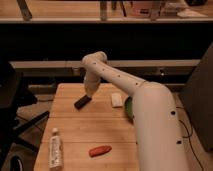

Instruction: Place the eraser on the white sponge

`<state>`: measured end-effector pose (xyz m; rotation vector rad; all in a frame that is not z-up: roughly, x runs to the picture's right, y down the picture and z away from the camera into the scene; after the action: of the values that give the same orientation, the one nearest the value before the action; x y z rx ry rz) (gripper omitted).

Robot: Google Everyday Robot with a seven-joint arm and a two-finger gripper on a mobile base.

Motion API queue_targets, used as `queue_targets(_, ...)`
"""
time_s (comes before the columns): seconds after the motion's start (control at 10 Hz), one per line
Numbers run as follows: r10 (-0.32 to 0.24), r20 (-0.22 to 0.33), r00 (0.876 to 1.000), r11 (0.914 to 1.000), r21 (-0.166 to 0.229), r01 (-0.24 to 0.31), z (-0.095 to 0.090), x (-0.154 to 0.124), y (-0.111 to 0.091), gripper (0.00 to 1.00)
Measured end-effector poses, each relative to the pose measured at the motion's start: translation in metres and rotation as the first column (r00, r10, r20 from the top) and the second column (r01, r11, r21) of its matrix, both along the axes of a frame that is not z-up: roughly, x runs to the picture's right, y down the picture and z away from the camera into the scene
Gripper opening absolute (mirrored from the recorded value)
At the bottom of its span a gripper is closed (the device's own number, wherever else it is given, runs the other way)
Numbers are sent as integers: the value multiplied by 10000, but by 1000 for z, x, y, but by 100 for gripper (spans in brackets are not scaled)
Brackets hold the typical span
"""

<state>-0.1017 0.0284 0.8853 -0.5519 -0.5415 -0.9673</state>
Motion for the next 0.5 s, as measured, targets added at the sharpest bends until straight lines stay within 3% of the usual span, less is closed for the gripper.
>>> queue_targets(0.5,-1035,259,9943,9946,-60,1037,35,-35,13,80)
